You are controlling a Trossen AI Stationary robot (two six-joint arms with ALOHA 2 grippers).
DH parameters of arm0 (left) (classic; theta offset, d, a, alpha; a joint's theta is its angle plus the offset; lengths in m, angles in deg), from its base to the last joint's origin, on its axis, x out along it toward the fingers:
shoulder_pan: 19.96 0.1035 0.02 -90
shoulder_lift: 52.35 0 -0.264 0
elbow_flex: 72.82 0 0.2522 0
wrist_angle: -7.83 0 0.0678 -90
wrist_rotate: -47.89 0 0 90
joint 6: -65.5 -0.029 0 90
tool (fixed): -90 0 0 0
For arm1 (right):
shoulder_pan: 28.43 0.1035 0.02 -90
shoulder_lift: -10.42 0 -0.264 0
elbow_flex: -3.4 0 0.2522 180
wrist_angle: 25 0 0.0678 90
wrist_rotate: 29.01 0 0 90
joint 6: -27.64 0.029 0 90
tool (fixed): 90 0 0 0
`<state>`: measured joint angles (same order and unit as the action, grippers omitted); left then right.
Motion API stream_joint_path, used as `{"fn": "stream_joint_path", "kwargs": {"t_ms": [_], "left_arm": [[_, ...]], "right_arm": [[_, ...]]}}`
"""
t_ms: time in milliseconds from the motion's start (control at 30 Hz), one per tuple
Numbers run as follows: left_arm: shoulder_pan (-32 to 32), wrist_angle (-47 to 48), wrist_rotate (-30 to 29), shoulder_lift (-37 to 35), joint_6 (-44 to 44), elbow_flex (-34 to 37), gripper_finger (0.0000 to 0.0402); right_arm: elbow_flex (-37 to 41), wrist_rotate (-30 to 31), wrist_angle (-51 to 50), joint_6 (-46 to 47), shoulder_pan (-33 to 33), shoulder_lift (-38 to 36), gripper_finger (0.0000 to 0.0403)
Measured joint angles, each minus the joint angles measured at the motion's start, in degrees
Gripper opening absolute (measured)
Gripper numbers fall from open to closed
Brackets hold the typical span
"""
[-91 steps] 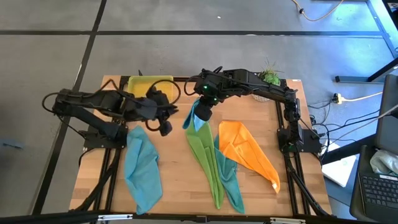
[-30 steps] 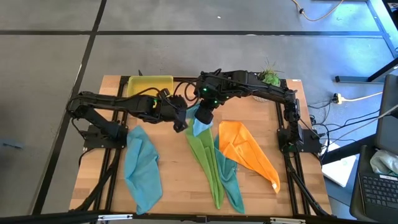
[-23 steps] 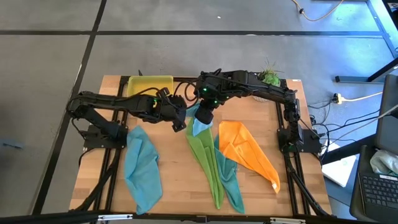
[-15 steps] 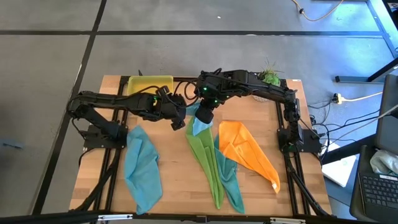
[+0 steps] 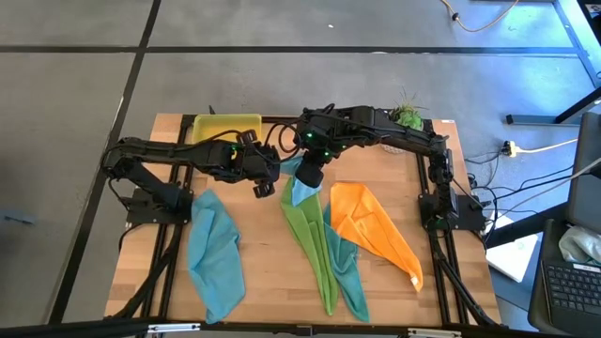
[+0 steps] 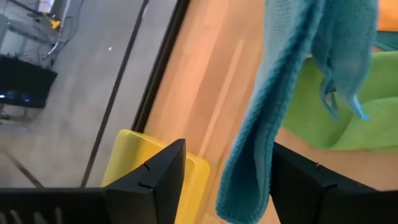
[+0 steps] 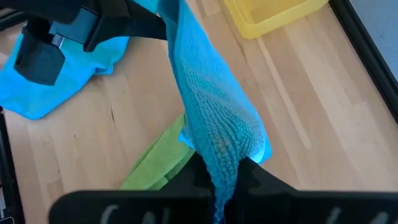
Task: Fold microfiber towels
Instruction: Fold the center blue towel
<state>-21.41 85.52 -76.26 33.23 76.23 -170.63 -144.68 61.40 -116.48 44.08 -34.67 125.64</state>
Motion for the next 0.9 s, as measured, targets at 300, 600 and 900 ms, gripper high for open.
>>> {"fn": "stream_joint_path", "kwargs": {"t_ms": [300, 600, 900], "left_arm": [[0.07, 1.07, 4.81, 0.02, -1.91, 0.02, 0.0092], [0.13, 3.77, 4.83, 0.02, -2.44, 0.02, 0.0026], [2.69, 4.56, 6.75, -0.20, -6.28, 0.02, 0.0002]], "right_arm": [[0.00, 0.00, -0.06, -0.08, 0.11, 0.00, 0.0008], [0.00, 0.00, -0.79, -0.21, 0.20, 0.00, 0.0008], [0.00, 0.09, -1.14, -1.99, 0.17, 0.00, 0.0008]]}}
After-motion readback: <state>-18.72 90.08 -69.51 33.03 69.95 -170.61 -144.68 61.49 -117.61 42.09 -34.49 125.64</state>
